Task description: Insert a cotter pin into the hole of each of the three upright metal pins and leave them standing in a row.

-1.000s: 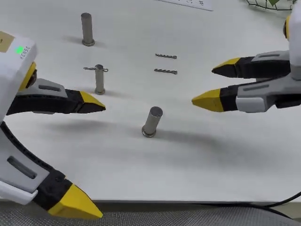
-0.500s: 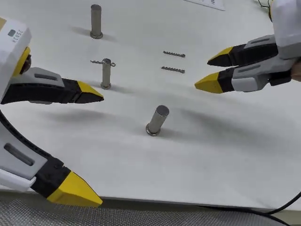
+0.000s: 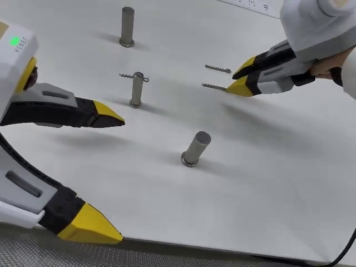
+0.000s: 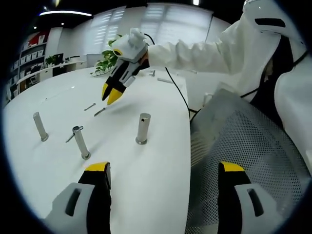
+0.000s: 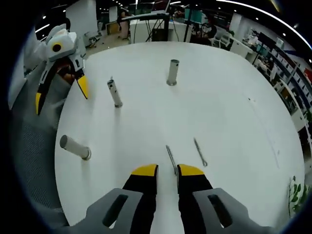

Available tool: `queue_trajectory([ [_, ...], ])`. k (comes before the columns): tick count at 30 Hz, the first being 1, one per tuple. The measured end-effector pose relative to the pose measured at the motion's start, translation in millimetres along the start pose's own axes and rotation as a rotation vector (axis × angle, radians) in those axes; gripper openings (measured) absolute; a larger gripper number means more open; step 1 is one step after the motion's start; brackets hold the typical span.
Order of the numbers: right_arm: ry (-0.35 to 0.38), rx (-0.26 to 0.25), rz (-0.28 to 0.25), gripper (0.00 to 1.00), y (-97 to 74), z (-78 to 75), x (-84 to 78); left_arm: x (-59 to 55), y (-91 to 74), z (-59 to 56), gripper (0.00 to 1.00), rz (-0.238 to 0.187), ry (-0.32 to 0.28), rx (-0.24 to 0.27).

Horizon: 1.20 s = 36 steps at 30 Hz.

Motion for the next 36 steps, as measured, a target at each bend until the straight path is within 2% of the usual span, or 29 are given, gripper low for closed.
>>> queue_trajectory([
  [4,-0.051,0.023,0.021,0.07,8.4,2.4,0.5,-0.3,-0.5,-1.0,0.9,0.011,-0.001,0.004],
  [11,-0.099,0.044,0.055,0.06,23.7,3.4,-5.9,2.5,-1.0,-1.9,0.87,0.001,-0.003,0.003],
  [18,-0.166,0.048,0.098,0.04,26.5,2.2,-8.8,2.7,-1.9,-0.7,0.85,-0.01,-0.007,0.003],
  [23,-0.219,0.056,0.108,0.03,27.4,5.0,-5.2,1.8,-3.4,2.7,0.85,-0.013,0.002,0.018],
  [24,-0.222,0.07,0.109,0.01,27.4,5.3,-4.9,2.0,-3.8,3.4,0.85,-0.014,0.007,0.022],
  [26,-0.259,0.093,0.129,0.0,27.4,6.0,-5.2,6.3,-6.0,8.4,0.85,-0.044,0.026,0.059],
  [30,-0.333,0.116,0.166,0.0,32.0,2.3,-3.1,10.3,-8.9,10.6,0.85,-0.08,0.027,0.075],
  [33,-0.403,0.146,0.203,0.0,34.5,2.1,-0.5,10.5,-7.9,10.2,0.85,-0.081,0.024,0.074],
  [36,-0.433,0.169,0.237,0.0,36.3,2.0,1.2,8.8,-7.5,11.7,0.85,-0.07,0.032,0.087],
])
Point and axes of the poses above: the centre of the closed fingertips' face, and the gripper's own axes: y roughly forward along the fingers, z roughly to its left, x roughly out of its top, the point moved 4 cm from there along -y, roughly backward along the fingers, and after that the axes turned 15 degrees about -x, right-handed, at the moved point
